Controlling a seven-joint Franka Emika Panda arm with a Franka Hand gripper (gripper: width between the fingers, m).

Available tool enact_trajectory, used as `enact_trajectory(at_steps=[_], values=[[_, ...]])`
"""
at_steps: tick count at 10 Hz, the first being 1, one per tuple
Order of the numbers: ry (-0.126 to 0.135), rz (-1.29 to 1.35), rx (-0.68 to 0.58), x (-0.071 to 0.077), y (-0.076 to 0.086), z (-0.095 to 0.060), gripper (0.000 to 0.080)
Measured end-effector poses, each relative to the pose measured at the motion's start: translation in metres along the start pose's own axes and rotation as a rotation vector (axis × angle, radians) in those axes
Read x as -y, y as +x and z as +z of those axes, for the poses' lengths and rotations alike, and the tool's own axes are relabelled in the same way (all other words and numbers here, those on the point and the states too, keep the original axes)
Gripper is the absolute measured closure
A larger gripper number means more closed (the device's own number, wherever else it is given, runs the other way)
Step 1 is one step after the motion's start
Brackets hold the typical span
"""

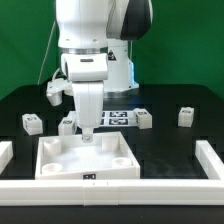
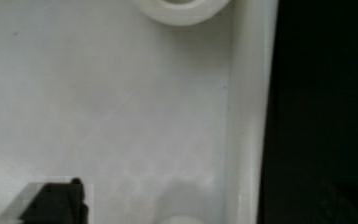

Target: Assemble one leg

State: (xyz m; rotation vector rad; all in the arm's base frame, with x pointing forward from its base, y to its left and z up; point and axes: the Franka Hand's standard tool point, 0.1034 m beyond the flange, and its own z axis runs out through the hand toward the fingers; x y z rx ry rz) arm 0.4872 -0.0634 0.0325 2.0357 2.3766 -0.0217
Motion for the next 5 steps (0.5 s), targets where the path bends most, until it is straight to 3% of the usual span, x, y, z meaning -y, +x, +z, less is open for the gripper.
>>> enact_trajectory(at_steps=[5], values=[[0.038, 0.018, -0.016, 0.014, 0.005, 0.025, 0.0150]])
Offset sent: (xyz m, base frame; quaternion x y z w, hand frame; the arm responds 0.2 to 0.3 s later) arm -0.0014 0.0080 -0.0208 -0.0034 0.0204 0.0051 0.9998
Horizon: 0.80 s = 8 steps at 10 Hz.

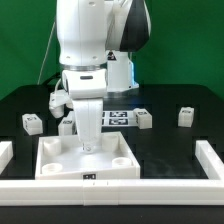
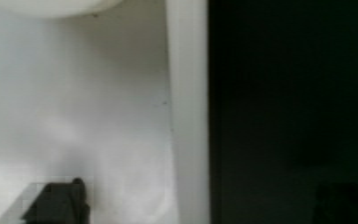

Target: Assemble one leg

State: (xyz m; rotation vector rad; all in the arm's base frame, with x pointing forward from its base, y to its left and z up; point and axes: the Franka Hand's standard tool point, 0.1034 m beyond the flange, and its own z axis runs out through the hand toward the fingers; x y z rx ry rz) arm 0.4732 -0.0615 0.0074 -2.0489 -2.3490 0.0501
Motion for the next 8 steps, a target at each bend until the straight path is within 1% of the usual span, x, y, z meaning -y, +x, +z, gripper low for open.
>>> enact_trajectory(at_steps=[2, 3, 4, 5, 6, 7, 8], values=[[-0.004, 0.033, 0.001, -0.0025, 0.0015, -0.0013, 0.0402], [-0.002, 0.034, 0.001, -0.0016, 0.0008, -0.0008, 0.0402], [-0.002, 0.035, 0.001, -0.0015, 0.0005, -0.0007, 0.0587], [-0.002, 0.035, 0.001, -0.0013, 0.0005, -0.0006, 0.0714], [-0.006, 0.036, 0.001, -0.0022, 0.0002, -0.0012, 0.0714], [-0.007, 0.036, 0.001, -0.0023, 0.0001, -0.0012, 0.0741], [-0.007, 0.036, 0.001, -0.0023, 0.0000, -0.0012, 0.0741]])
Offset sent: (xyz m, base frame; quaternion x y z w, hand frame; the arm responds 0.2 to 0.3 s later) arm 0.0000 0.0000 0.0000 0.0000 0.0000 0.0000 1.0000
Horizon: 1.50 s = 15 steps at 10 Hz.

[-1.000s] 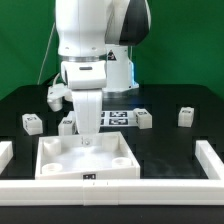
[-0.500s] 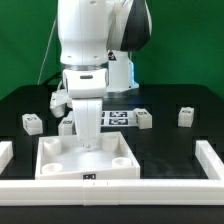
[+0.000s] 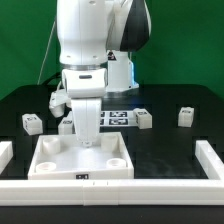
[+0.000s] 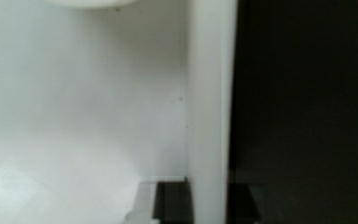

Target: Assemble one leg

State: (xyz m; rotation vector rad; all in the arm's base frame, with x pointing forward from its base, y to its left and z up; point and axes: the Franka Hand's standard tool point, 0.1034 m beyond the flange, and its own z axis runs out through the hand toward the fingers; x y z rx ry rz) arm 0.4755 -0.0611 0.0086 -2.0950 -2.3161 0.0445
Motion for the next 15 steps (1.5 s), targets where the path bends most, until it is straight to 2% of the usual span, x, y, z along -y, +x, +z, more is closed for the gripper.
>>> enact_trajectory(at_steps=[5, 7, 10, 13, 15], values=[[0.000, 0.000, 0.000, 0.000, 0.000, 0.000, 0.0741], [-0.010, 0.060, -0.005, -0.001, 0.011, 0.001, 0.0741], [-0.015, 0.142, -0.026, -0.009, 0.058, 0.000, 0.0741], [-0.025, 0.129, -0.039, -0.022, 0.096, -0.001, 0.0741], [-0.027, 0.102, -0.050, -0.033, 0.112, -0.002, 0.0741]])
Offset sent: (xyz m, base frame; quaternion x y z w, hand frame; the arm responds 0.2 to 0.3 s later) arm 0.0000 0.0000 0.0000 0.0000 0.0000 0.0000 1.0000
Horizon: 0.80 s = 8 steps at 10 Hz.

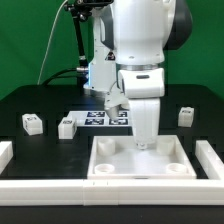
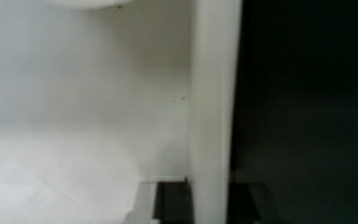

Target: Assemble one leg

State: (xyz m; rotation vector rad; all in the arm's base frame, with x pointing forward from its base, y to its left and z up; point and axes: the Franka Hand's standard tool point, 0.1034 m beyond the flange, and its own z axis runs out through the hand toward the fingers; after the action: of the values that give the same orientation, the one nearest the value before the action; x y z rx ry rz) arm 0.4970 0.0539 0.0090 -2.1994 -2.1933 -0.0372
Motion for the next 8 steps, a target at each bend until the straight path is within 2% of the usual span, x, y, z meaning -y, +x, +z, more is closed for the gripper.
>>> enact_trajectory(at_steps=[3, 6, 8], values=[[0.006, 0.017, -0.007, -0.0047, 0.0108, 0.0015, 0.0741], [0.032, 0.019, 0.000, -0.0050, 0.0115, 0.0001, 0.0741], [0.034, 0.025, 0.000, -0.0049, 0.0115, 0.0000, 0.0741]])
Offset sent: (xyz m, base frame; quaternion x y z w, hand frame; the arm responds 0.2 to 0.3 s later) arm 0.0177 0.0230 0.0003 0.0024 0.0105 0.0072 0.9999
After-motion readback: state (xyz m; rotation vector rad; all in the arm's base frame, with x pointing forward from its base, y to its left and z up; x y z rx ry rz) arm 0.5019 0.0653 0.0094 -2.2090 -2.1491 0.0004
